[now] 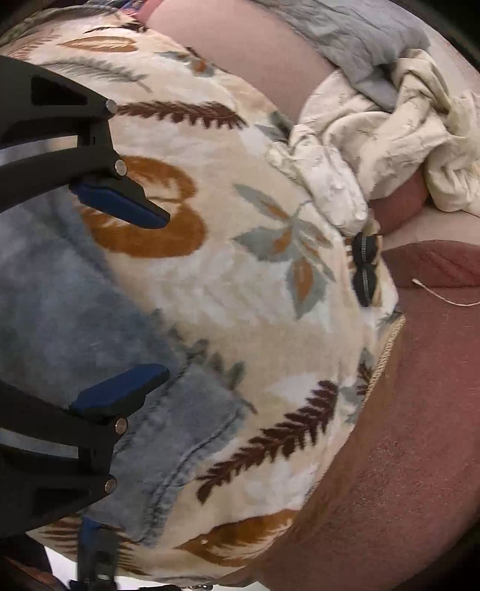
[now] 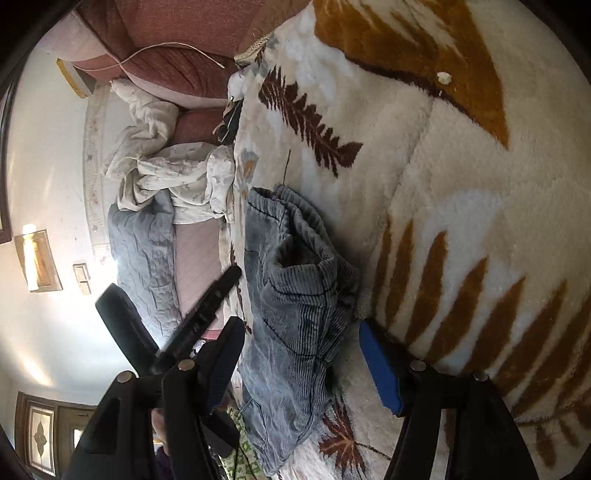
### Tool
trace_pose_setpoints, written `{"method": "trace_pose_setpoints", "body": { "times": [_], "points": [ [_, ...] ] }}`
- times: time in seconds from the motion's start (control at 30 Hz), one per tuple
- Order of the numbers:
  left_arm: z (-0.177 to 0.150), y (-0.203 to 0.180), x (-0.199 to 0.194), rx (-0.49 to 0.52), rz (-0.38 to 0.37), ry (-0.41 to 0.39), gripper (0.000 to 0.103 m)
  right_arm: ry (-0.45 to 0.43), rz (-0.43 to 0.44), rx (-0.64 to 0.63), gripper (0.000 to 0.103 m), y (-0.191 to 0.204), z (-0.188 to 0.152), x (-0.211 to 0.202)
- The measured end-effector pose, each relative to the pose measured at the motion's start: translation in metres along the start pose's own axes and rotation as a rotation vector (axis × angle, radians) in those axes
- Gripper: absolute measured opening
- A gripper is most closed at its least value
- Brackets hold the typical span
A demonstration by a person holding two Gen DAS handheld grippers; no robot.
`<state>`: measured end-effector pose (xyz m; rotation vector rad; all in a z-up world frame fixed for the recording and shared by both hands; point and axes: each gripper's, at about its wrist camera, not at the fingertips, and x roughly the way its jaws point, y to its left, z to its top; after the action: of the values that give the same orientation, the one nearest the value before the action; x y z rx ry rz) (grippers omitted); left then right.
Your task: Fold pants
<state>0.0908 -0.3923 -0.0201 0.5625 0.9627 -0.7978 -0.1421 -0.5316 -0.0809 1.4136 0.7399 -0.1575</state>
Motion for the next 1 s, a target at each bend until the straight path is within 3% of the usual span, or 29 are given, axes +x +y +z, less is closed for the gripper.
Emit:
{"method": "trace_pose_setpoints", "body": {
  "times": [0.17, 0.33, 0.63, 0.8, 1.0],
  "points": [
    [0.013, -0.009, 0.014, 0.053, -0.039, 0.019, 0.076, -0.003, -0.011, 0.004, 0.068, 0.001, 0.003, 0.005],
    [0.010, -0.020, 0.022, 0.111, -0.124, 0.027, 0.076, -0.020, 0.008, 0.028, 0.068, -0.001, 0.005, 0.005],
    [0.008, -0.018, 0.041, 0.095, -0.284, 0.050, 0.076, -0.064, 0.019, 0.041, 0.068, 0.000, 0.004, 0.003],
    [0.007, -0.019, 0.055, 0.067, -0.445, 0.142, 0.076, -0.067, 0.013, 0.020, 0.068, 0.003, 0.004, 0.005],
    [0.010, -0.017, 0.062, 0.054, -0.481, 0.173, 0.078, -0.078, 0.004, 0.026, 0.065, 0.003, 0.007, 0.009]
  ]
}}
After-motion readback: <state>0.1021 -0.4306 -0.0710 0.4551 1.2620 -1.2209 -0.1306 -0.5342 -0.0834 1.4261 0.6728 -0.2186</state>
